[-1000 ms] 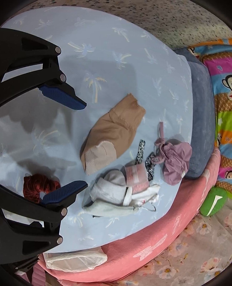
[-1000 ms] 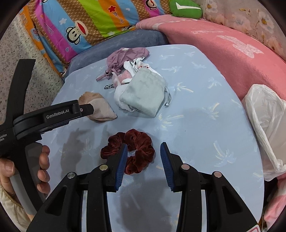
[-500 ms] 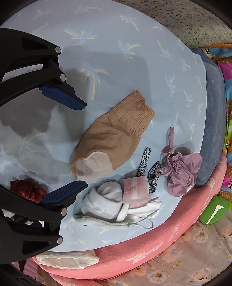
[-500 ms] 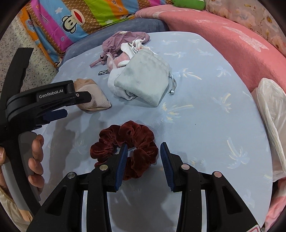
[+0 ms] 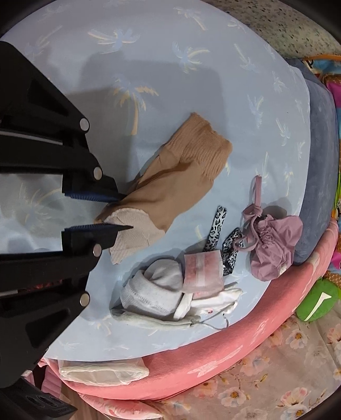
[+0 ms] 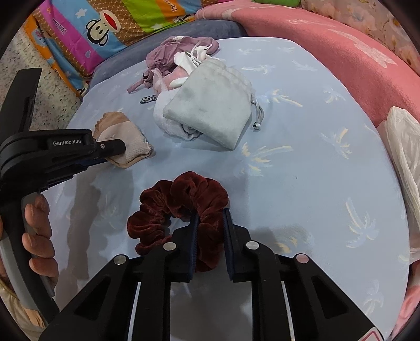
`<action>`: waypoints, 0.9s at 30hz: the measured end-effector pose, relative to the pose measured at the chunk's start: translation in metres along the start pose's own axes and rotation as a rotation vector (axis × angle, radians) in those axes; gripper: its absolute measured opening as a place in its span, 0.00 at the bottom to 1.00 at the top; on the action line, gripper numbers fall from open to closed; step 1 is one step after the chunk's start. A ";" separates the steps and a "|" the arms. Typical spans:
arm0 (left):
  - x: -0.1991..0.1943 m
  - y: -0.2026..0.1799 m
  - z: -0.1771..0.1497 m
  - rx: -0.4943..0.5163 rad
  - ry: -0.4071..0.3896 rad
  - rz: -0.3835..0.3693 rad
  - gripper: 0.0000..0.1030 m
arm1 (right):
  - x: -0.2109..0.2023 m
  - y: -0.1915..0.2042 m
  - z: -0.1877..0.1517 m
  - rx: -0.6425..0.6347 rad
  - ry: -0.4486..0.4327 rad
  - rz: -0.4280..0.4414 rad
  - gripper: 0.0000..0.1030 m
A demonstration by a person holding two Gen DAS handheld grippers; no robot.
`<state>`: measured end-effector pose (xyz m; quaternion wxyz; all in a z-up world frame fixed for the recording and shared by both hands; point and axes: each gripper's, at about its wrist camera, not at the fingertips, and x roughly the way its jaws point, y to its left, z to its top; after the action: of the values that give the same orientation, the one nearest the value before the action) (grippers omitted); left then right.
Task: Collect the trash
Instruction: 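Grasp the beige sock with the left tool while the right tool grasps the dark red scrunchie, then lift the beige sock and red scrunchie and carry both over the white bin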
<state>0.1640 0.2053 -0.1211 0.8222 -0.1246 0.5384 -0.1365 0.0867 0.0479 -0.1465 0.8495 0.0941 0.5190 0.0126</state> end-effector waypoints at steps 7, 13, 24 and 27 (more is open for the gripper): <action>-0.021 -0.020 -0.002 0.059 -0.035 0.002 0.11 | -0.028 0.000 0.013 0.006 -0.077 0.001 0.13; -0.038 -0.045 -0.001 0.112 -0.077 0.001 0.11 | -0.065 -0.008 0.033 0.025 -0.173 0.000 0.13; -0.063 -0.101 -0.005 0.225 -0.137 -0.029 0.11 | -0.130 -0.035 0.054 0.061 -0.324 -0.002 0.13; -0.065 -0.120 -0.007 0.259 -0.150 -0.040 0.11 | -0.145 -0.048 0.057 0.078 -0.357 -0.008 0.13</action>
<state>0.1215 0.1162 -0.0260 0.8665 -0.0382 0.4507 -0.2112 0.0664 -0.0245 -0.0022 0.9238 0.1255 0.3607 -0.0278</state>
